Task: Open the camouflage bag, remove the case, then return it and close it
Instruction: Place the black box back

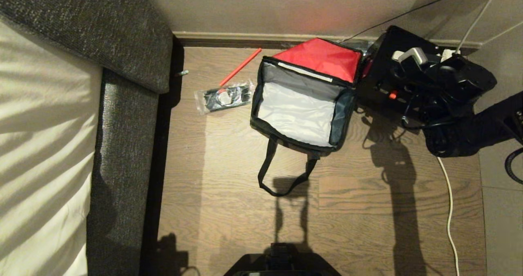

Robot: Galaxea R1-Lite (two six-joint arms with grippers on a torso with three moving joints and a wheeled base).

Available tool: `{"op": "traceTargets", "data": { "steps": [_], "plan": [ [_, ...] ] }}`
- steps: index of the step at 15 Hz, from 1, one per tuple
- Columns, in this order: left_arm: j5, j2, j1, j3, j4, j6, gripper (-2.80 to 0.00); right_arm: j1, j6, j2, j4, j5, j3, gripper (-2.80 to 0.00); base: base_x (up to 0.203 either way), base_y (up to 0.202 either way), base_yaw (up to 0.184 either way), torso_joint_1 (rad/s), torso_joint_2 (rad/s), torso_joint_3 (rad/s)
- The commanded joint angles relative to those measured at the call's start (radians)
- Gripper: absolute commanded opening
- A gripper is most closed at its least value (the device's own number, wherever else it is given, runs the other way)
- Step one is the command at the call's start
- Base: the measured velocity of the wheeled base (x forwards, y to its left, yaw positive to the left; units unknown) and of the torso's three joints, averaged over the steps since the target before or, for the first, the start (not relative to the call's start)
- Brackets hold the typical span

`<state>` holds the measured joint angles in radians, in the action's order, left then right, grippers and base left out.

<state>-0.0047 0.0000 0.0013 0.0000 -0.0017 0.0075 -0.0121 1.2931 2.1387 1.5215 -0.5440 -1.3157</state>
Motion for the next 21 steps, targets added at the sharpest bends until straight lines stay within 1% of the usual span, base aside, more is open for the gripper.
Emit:
{"op": "traceTargets", "data": {
  "steps": [1, 5, 8, 12, 14, 16, 19, 21],
  "plan": [
    [0.0, 0.0, 0.0, 0.002, 0.0, 0.0, -2.8, 0.0, 0.009, -0.071, -0.002, -0.002, 0.002, -2.8, 0.0, 0.0, 0.0, 0.0, 0.0, 0.0],
    [0.0, 0.0, 0.0, 0.002, 0.0, 0.0, -2.8, -0.003, 0.007, -0.138, -0.06, -0.002, 0.01, -2.8, 0.0, 0.0, 0.0, 0.0, 0.0, 0.0],
    [0.0, 0.0, 0.0, 0.002, 0.0, 0.0, -2.8, -0.027, 0.007, -0.187, -0.1, -0.004, 0.023, -2.8, 0.0, 0.0, 0.0, 0.0, 0.0, 0.0],
    [0.0, 0.0, 0.0, 0.002, 0.0, 0.0, -2.8, -0.091, 0.006, -0.255, -0.15, -0.021, 0.036, -2.8, 0.0, 0.0, 0.0, 0.0, 0.0, 0.0],
    [0.0, 0.0, 0.0, 0.002, 0.0, 0.0, -2.8, -0.124, 0.008, -0.286, -0.178, -0.056, 0.048, -2.8, 0.0, 0.0, 0.0, 0.0, 0.0, 0.0],
    [0.0, 0.0, 0.0, 0.002, 0.0, 0.0, -2.8, -0.161, 0.007, -0.309, -0.243, -0.086, 0.046, -2.8, 0.0, 0.0, 0.0, 0.0, 0.0, 0.0],
    [0.0, 0.0, 0.0, 0.002, 0.0, 0.0, -2.8, -0.16, 0.04, -0.311, -0.27, -0.094, 0.03, -2.8, 0.0, 0.0, 0.0, 0.0, 0.0, 0.0],
    [0.0, 0.0, 0.0, 0.002, 0.0, 0.0, -2.8, -0.163, 0.034, -0.321, -0.277, -0.096, 0.031, -2.8, 0.0, 0.0, 0.0, 0.0, 0.0, 0.0]
  ]
}}
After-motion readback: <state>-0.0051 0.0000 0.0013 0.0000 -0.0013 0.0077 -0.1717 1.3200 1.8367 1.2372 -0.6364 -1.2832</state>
